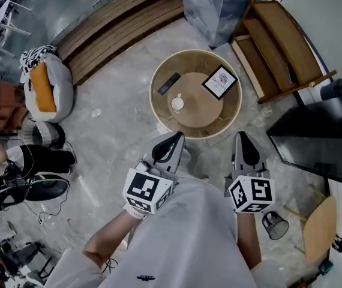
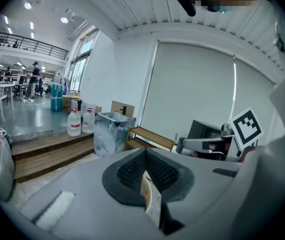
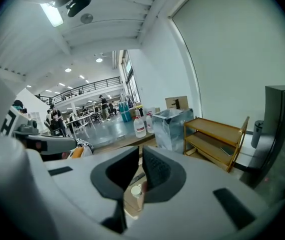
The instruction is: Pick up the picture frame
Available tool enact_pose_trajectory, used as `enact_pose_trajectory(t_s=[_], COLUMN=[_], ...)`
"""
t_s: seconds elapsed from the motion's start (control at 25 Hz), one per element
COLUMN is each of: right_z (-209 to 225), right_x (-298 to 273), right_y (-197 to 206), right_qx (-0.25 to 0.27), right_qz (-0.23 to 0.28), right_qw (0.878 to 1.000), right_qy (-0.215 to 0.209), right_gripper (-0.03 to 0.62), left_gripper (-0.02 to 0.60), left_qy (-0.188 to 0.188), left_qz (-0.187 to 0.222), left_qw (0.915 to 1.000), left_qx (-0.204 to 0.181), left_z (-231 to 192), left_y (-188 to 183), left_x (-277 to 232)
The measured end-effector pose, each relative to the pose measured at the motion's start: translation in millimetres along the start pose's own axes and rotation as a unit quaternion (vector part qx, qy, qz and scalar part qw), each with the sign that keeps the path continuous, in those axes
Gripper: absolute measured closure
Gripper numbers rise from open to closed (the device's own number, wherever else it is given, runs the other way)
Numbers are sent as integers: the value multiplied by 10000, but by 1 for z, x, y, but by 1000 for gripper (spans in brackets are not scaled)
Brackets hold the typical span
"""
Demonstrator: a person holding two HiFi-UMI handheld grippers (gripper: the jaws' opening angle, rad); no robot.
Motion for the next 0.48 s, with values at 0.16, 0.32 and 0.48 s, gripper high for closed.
enact_pose_trajectory(t_s=[0.16,0.32,0.48], right_z=[-6,-2,13], right_x=[-44,-73,-92], right_y=[-13,-19,-19], right_qx=[-118,-244,-321], right_qz=[-55,-137,-240], right_qw=[9995,9983,9977], right_qy=[296,506,540], right_gripper=[585,585,585], left_gripper=[578,578,578], left_qy=[255,403,462], left_qz=[66,26,-178], left_qw=[9996,9991,9987], left_qx=[-90,-153,-135], left_z=[-40,-67,-76], left_y=[-33,-53,-55], left_x=[-32,-62,-89])
Point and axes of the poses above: the fingertips, and each gripper's own axes: x backward along the fingers, z to its right, y out of its underside, the point moved 6 cm from there along x, backward along the fingers, and after that the axes turned 5 degrees about x, right-handed, at the moved point
